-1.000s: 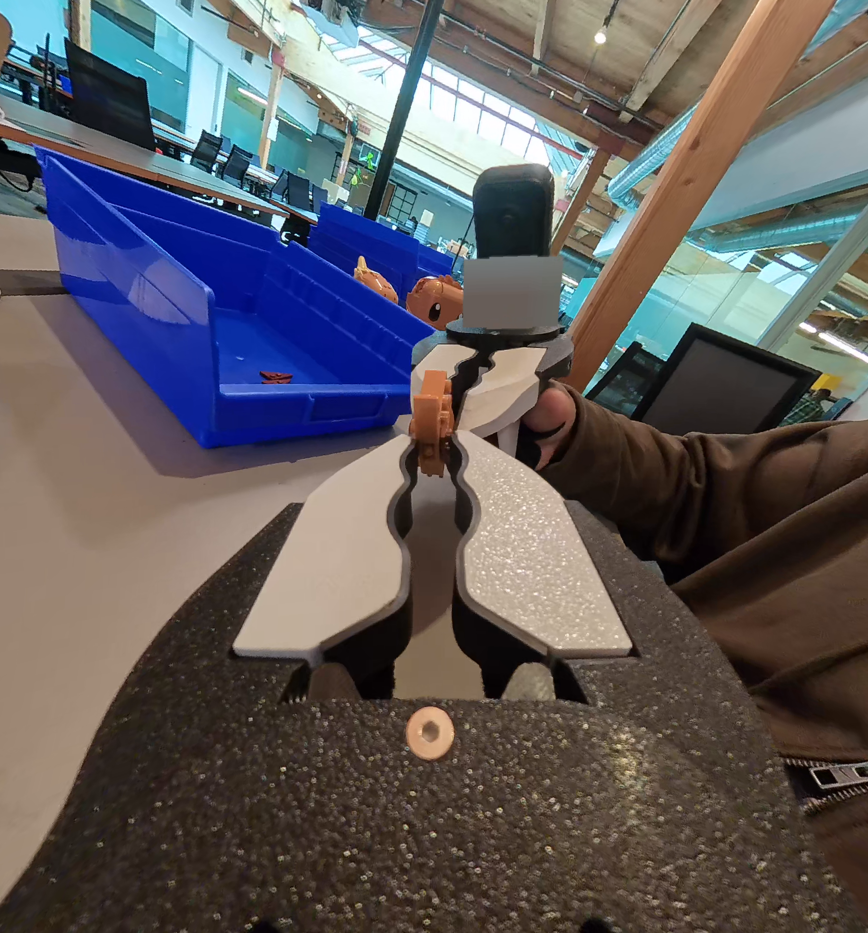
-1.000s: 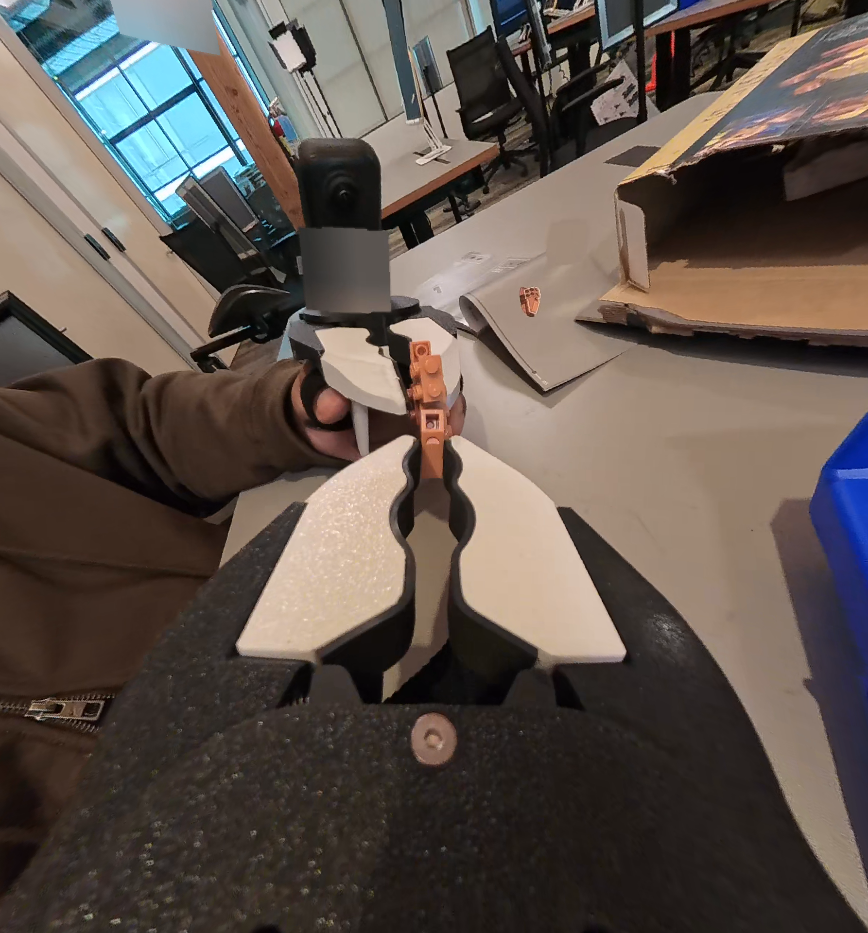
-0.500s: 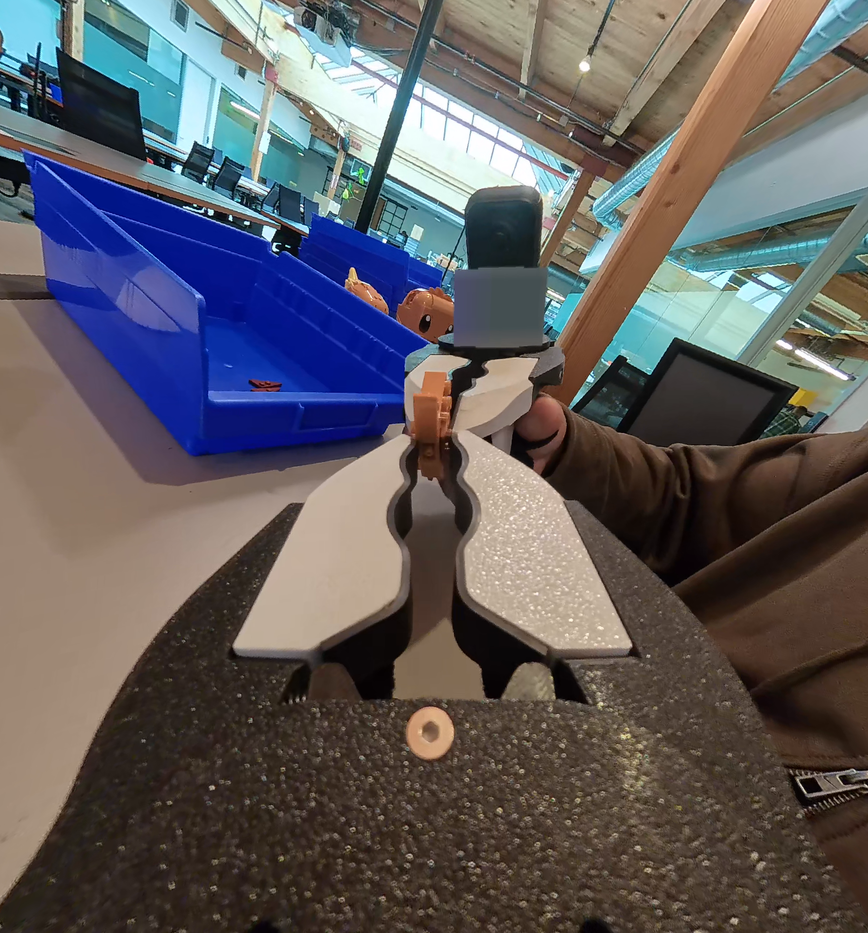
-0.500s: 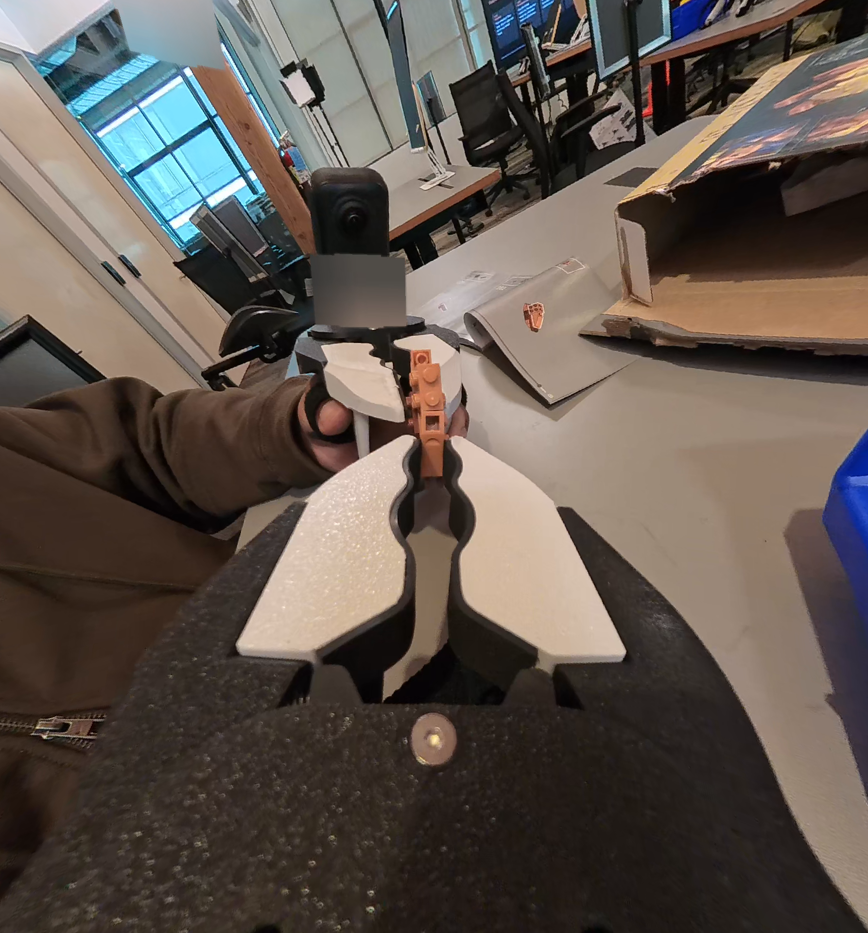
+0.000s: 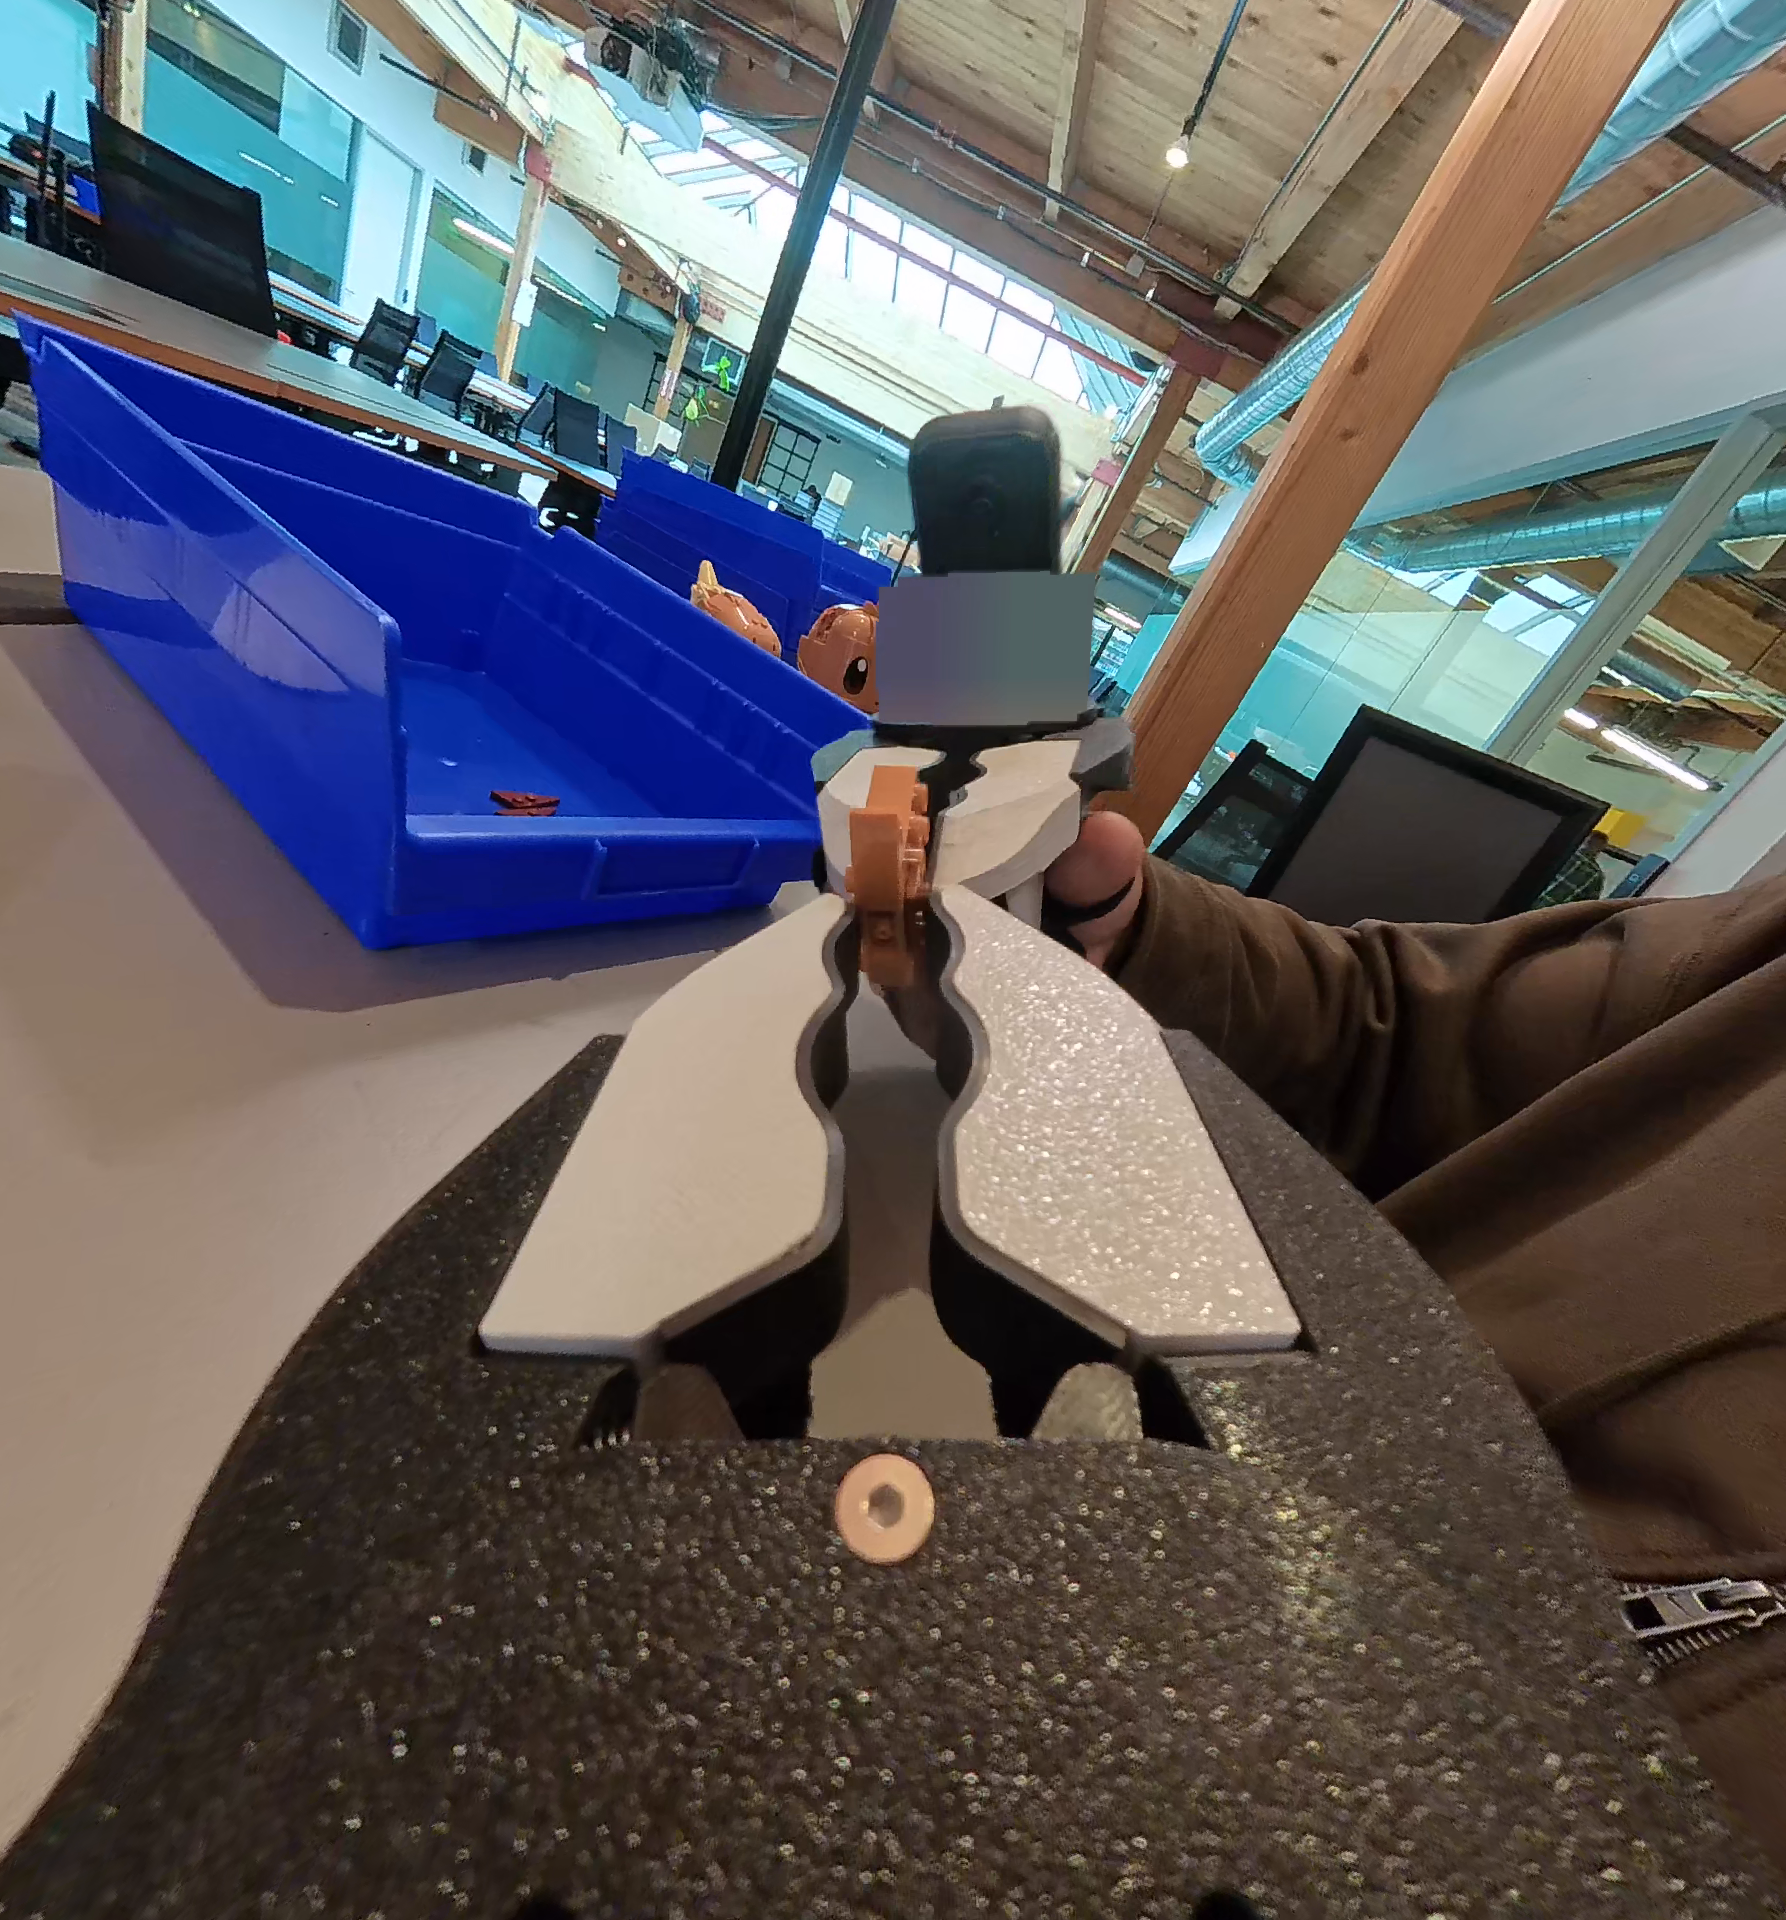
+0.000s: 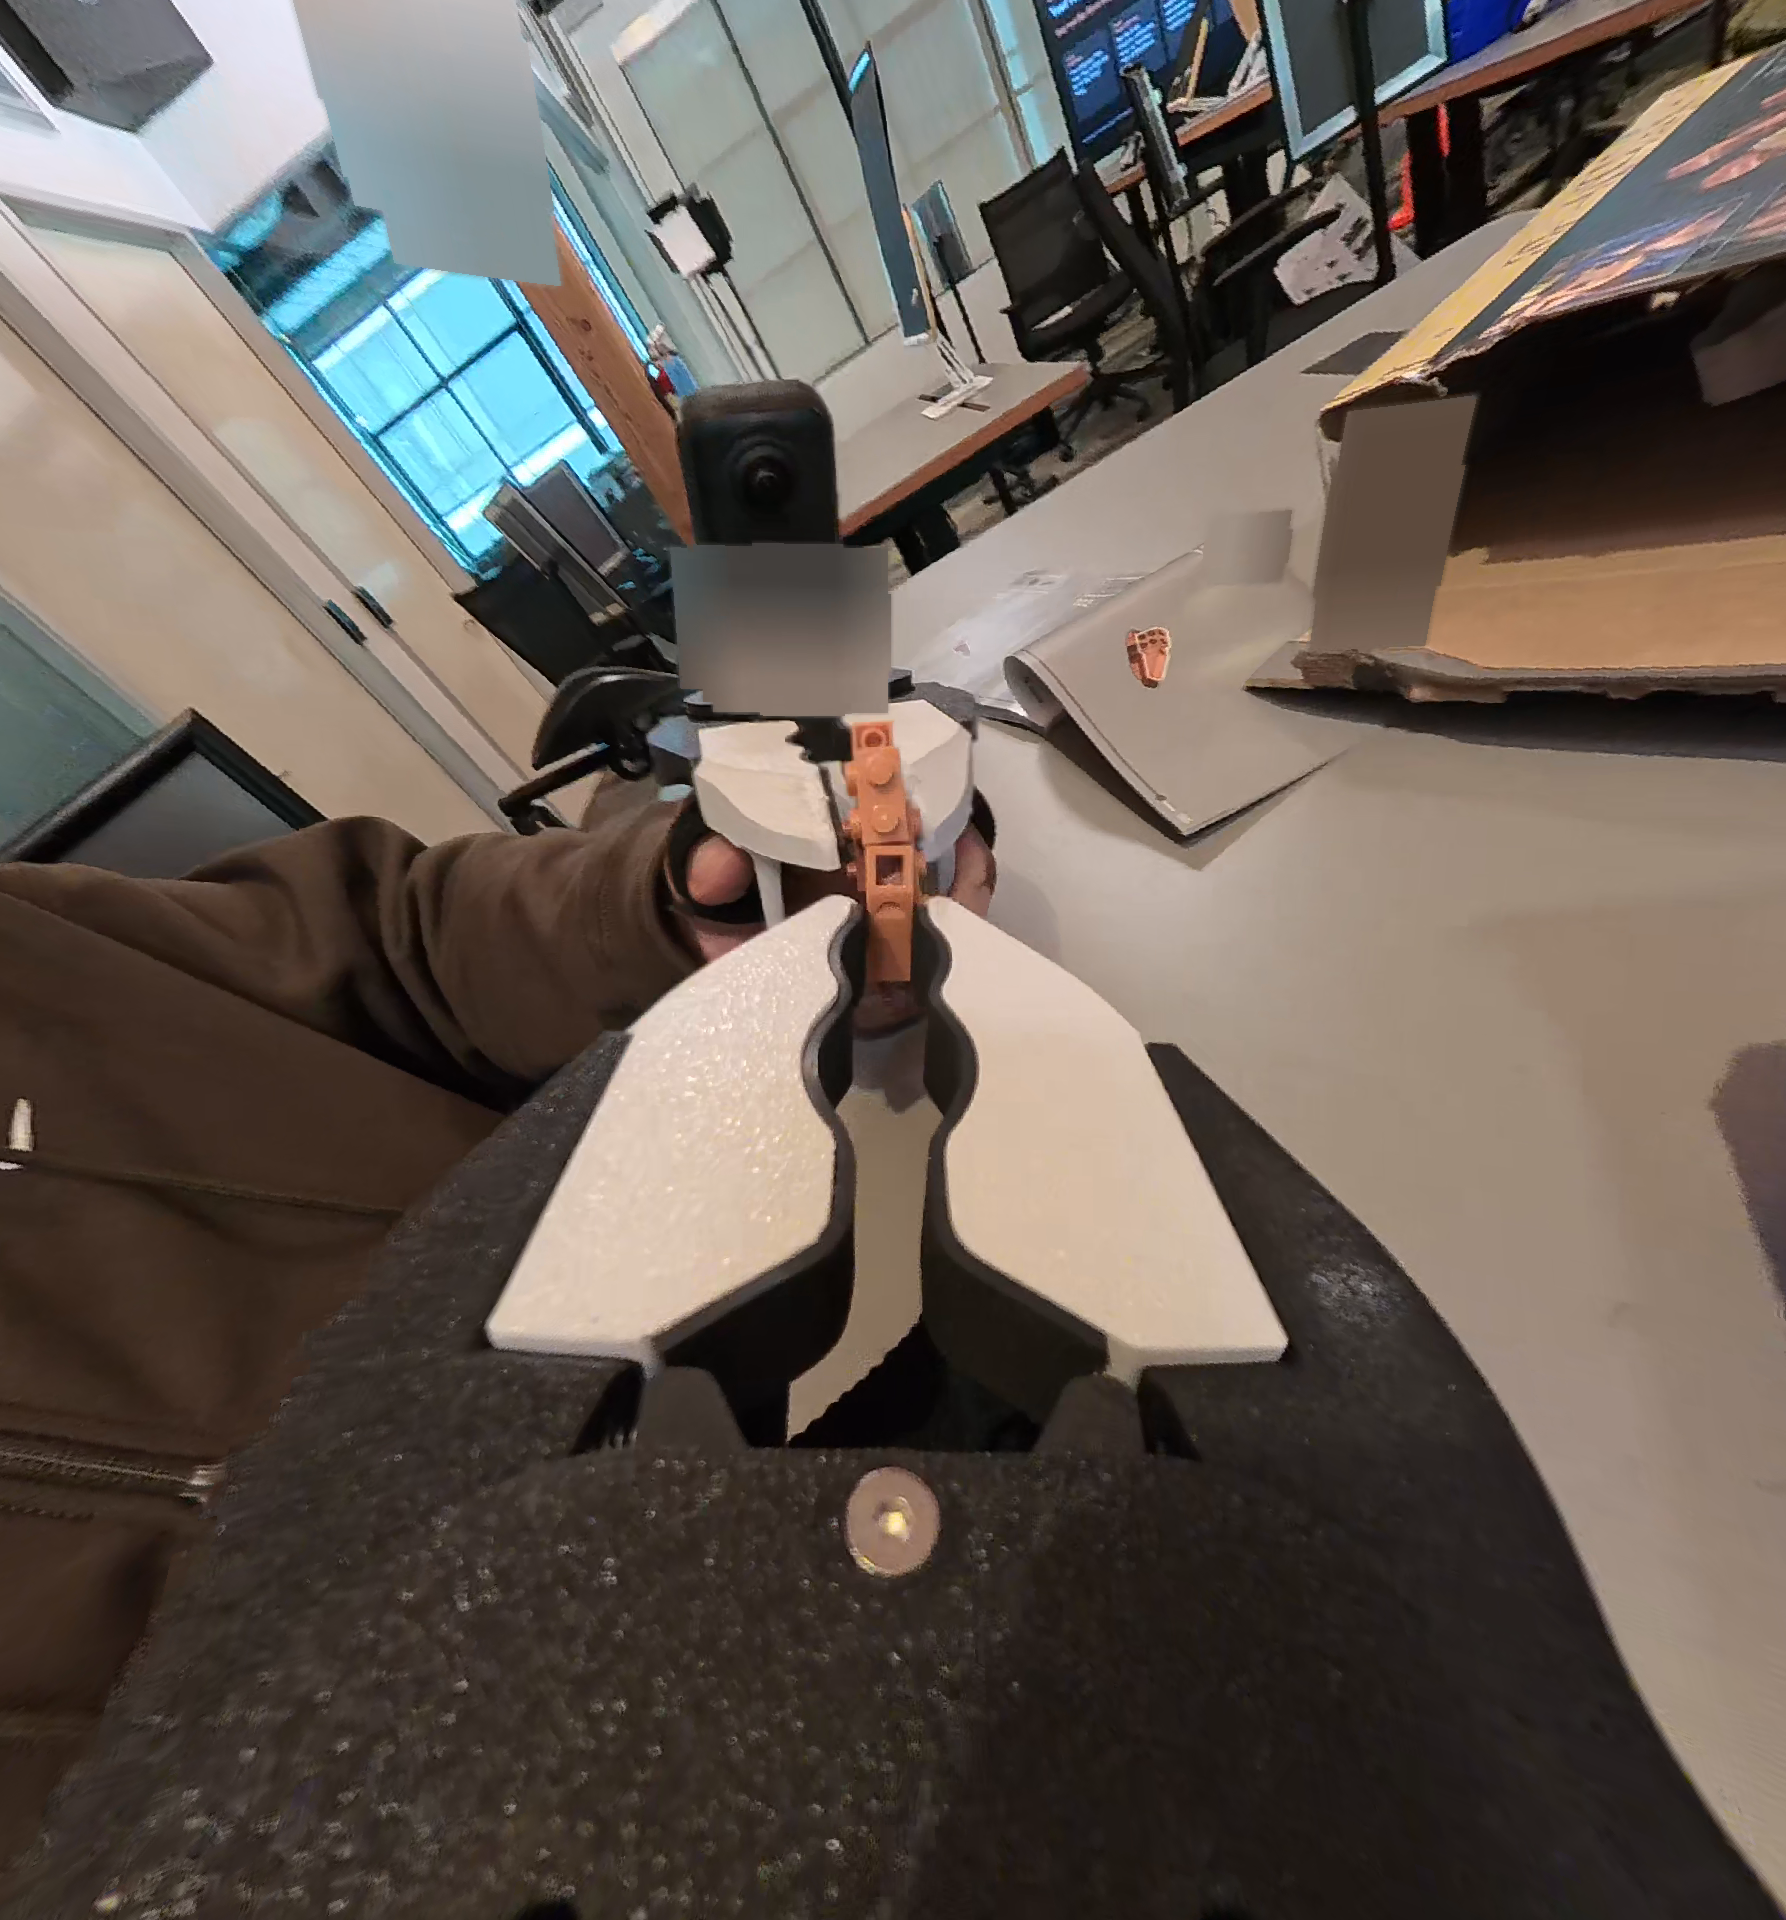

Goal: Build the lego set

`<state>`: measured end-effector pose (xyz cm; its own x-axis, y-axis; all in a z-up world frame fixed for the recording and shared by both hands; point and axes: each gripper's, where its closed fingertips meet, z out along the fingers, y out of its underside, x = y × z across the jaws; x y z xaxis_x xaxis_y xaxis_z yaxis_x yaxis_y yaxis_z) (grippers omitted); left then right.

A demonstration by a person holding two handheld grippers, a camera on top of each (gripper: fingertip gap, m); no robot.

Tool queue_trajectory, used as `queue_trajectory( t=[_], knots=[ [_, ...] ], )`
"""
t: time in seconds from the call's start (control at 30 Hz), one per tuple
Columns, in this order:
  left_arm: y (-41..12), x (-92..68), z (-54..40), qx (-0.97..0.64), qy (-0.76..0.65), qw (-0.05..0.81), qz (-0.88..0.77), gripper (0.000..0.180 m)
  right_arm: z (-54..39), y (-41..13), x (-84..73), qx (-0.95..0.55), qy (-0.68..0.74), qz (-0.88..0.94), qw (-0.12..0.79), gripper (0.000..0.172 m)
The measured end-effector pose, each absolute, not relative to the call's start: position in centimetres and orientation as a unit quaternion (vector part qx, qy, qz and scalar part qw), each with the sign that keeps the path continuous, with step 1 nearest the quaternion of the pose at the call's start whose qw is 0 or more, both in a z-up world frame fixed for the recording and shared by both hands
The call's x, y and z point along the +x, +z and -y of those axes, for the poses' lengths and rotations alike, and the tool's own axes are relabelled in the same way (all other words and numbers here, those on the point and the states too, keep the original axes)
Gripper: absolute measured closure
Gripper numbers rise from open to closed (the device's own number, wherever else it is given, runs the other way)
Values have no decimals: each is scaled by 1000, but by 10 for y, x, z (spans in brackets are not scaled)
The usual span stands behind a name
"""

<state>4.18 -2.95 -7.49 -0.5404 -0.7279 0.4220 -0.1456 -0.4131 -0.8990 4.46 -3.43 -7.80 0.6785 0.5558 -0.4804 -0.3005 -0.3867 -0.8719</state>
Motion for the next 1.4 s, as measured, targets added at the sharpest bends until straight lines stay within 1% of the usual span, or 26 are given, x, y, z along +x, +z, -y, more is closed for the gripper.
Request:
queue_trajectory(
  t=[0.43,0.73,0.83,1.0,1.1,1.23,1.4],
  knots=[
    [-60,36,30,-410,-749,197,-482,169,56,-37,39,-610,566,77,549,164],
    [-56,34,28,-406,-751,206,-478,169,64,-30,33,-591,573,110,557,164],
    [-56,34,27,-407,-749,210,-480,169,63,-31,35,-605,547,117,567,164],
    [-56,33,27,-405,-749,211,-480,169,66,-8,69,-629,429,128,636,164],
    [-57,33,29,-402,-753,204,-480,169,67,-7,88,-644,365,123,661,164],
    [-57,32,32,-395,-758,194,-482,169,58,-31,96,-700,245,144,655,164],
    [-57,32,32,-393,-758,197,-482,169,57,-39,77,-711,220,180,643,164]
  ],
)
